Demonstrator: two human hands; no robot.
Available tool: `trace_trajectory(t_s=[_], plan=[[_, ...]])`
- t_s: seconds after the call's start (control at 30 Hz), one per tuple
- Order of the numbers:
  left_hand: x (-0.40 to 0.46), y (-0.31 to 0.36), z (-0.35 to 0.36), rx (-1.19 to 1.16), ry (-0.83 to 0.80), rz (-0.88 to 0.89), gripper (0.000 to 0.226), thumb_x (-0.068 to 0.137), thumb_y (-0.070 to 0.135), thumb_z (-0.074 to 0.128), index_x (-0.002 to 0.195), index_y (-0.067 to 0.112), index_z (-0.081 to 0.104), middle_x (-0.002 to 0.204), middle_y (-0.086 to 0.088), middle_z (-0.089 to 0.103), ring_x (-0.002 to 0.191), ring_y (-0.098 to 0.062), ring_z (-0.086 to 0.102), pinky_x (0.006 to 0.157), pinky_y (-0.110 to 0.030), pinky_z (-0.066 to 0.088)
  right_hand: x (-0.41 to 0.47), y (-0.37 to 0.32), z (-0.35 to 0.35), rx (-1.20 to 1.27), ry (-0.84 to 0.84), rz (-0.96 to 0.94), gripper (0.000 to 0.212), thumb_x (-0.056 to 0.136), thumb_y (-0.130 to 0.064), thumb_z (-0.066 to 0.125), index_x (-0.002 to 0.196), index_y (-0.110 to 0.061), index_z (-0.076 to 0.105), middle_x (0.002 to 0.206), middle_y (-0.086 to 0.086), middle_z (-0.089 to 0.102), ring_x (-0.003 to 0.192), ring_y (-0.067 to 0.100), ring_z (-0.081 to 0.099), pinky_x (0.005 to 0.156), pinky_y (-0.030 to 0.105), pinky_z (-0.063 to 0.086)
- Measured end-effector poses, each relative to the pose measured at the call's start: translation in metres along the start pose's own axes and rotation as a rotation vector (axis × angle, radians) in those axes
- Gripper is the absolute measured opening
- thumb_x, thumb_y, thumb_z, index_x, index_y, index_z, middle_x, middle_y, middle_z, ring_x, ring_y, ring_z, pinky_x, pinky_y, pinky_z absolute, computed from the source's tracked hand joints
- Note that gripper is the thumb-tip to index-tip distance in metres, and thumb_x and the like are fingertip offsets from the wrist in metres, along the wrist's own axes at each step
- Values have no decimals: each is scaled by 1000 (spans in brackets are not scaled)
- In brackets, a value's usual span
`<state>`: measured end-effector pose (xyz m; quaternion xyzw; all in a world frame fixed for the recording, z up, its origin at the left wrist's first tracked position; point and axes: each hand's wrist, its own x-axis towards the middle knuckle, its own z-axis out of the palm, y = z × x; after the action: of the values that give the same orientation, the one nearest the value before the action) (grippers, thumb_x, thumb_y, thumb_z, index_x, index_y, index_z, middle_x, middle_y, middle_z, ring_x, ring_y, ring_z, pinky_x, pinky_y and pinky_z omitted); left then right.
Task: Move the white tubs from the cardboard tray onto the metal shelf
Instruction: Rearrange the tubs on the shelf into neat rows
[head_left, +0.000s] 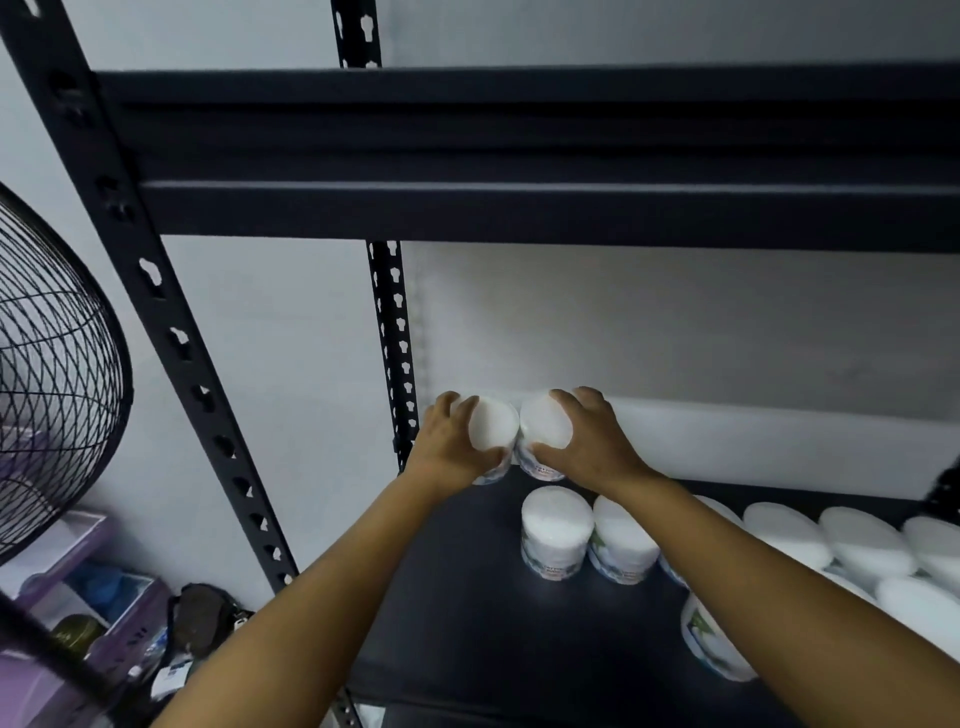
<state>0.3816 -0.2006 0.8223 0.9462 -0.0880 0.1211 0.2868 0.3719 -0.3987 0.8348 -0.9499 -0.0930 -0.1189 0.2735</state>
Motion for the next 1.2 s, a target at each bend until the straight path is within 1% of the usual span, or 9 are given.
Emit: trace_trajectory(t_s=[0.1,0.17,0.3,0.4,0.57,0.87,1.03,1.13,1.2], plan=[[-19,14,-4,-39,-6,-3,80,76,45,71,142,20,34,145,1,26,134,-21,26,105,-29,29,-21,-2,-15,5,-39,56,82,76,-46,70,143,-23,29,148,1,23,136,20,24,109,29,26],[-33,21,-4,-36,-6,2,81,76,46,71,143,20,33,145,0,26,134,-22,26,105,-30,29,-37,0,-23,26,-67,64,82,77,-46,69,144,-24,28,149,-1,21,137,18,21,108,26,23],[-63,36,-2,-32,-16,22,83,74,42,73,143,16,35,145,-5,28,133,-26,30,105,-33,32,-72,6,-34,28,-46,40,81,74,-43,72,142,-21,33,145,4,27,134,21,26,105,22,23],[-86,44,1,-70,-42,9,81,76,41,73,144,17,34,148,-3,25,135,-22,27,106,-28,29,-99,14,-37,36,-36,33,80,71,-43,73,139,-21,38,139,4,34,129,23,33,102,25,28],[-117,51,10,-137,-78,9,80,77,38,73,143,18,33,146,0,25,135,-19,24,98,-18,21,-137,24,-38,56,-96,59,77,73,-41,74,139,-21,38,137,3,32,127,21,33,99,20,24],[-163,61,53,-158,-82,-27,79,73,38,74,139,17,36,137,2,30,126,-16,29,94,-19,28,-178,45,-19,-23,-196,122,80,73,-46,69,141,-19,35,140,3,30,131,21,29,109,28,26],[-171,63,80,-130,-47,-85,84,71,47,73,140,16,35,137,0,29,122,-16,32,93,-21,36,-179,60,-9,-119,-187,112,77,68,-54,67,132,-18,44,129,3,44,116,22,44,98,34,39],[-170,63,89,-114,-51,-110,86,72,48,73,140,14,34,136,-2,28,124,-20,33,98,-31,42,-175,70,-1,-155,-184,113,77,63,-63,61,125,-21,47,123,1,48,110,21,48,94,35,42],[-169,61,95,-113,-56,-115,87,72,50,72,141,14,33,136,-3,27,123,-20,32,99,-31,42,-173,76,4,-183,-189,111,75,62,-65,59,122,-22,48,122,0,49,107,21,49,92,34,43]])
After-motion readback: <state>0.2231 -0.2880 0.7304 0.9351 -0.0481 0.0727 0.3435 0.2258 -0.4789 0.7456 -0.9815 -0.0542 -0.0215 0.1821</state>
